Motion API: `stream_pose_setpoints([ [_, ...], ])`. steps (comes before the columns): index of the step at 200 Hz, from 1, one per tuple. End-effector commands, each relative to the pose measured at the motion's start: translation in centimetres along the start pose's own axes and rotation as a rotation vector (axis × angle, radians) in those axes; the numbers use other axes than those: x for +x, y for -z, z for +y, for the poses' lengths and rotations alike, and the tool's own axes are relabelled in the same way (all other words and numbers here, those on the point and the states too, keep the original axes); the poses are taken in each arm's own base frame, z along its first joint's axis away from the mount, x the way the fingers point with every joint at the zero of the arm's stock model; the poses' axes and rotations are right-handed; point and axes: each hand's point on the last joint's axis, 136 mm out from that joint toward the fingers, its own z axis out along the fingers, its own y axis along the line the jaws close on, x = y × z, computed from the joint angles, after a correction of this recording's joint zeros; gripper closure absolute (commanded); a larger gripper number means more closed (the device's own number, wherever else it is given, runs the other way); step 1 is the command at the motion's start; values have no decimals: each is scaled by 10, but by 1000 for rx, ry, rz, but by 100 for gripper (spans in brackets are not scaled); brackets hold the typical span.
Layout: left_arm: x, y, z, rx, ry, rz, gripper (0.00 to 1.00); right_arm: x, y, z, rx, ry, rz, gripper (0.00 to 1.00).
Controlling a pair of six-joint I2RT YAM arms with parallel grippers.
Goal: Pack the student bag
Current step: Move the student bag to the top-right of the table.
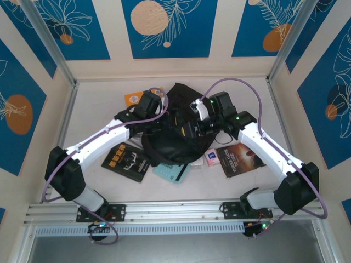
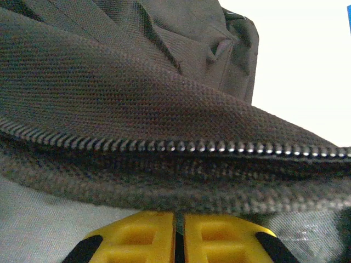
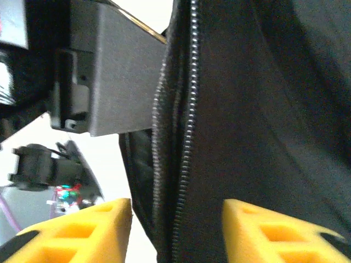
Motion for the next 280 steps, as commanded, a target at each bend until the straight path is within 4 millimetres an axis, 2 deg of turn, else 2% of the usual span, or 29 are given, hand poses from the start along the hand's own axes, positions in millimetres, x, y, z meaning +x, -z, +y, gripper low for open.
stream_pose_setpoints([
  [1,-9,7,-4,20,-7,-24,89,-9,7,-2,27,32,-37,81],
  [14,-10,13,-3,13,-9,-29,89,-20,12,5,7,41,-59,100],
  [32,-15,30,-3,2,-29,-54,82,-45,28,9,3,37,-134,100],
  [46,-19,46,-7,-4,-61,-70,76,-71,48,6,20,-3,-213,100],
  [67,-25,69,-14,-19,-115,-93,69,-109,86,-14,86,-92,-332,100],
  [81,-28,82,-18,-25,-140,-106,65,-128,115,-36,170,-164,-403,100],
  [105,-33,98,-21,-42,-173,-129,61,-141,158,-67,305,-251,-488,100],
  [124,-34,102,-19,-61,-189,-134,58,-147,186,-80,407,-275,-553,100],
  [156,-30,93,-14,-75,-185,-104,55,-163,224,-73,535,-209,-644,100],
  [168,-29,87,-11,-80,-179,-90,55,-169,232,-68,570,-171,-653,100],
  [186,-26,80,-5,-100,-175,-74,53,-172,227,-67,616,-143,-627,100],
  [209,-23,76,9,-155,-169,-64,46,-163,192,-75,592,-155,-555,100],
  [238,-16,75,53,-315,-78,-42,37,-137,136,-93,521,-224,-455,100],
  [253,-6,73,73,-347,0,-16,36,-125,119,-104,520,-247,-428,100],
  [280,22,55,73,-273,21,93,36,-106,108,-126,558,-293,-415,100],
])
